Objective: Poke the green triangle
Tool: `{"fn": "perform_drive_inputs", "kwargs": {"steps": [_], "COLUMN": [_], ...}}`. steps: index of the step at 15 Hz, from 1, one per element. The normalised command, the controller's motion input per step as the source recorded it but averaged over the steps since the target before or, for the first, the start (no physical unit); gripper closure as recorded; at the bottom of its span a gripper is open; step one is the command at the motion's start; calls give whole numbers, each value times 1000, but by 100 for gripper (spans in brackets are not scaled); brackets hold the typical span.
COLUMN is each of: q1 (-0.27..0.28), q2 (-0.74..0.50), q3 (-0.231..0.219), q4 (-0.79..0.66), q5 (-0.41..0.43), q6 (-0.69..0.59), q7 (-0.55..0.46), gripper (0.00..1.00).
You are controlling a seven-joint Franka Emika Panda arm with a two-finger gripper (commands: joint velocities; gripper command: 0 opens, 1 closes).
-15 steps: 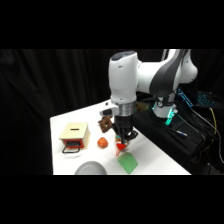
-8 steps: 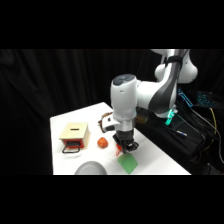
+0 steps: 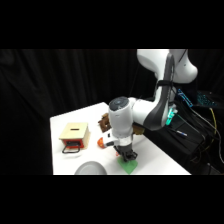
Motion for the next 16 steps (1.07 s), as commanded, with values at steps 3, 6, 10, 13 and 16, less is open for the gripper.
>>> {"fn": "perform_drive_inputs", "kwargs": {"steps": [3, 6, 10, 13, 16], "q1": [-41, 21, 17, 0, 5], "q2": [237, -120, -441, -495, -452], "q3": [49, 10, 19, 6, -20], "q4": [180, -18, -183, -190, -157], "q5": [-32, -68, -46, -31, -51], "q6": [23, -144, -187, -188, -236], "q7": [-9, 121, 152, 146, 165], "gripper": [97, 98, 95, 66, 33]}}
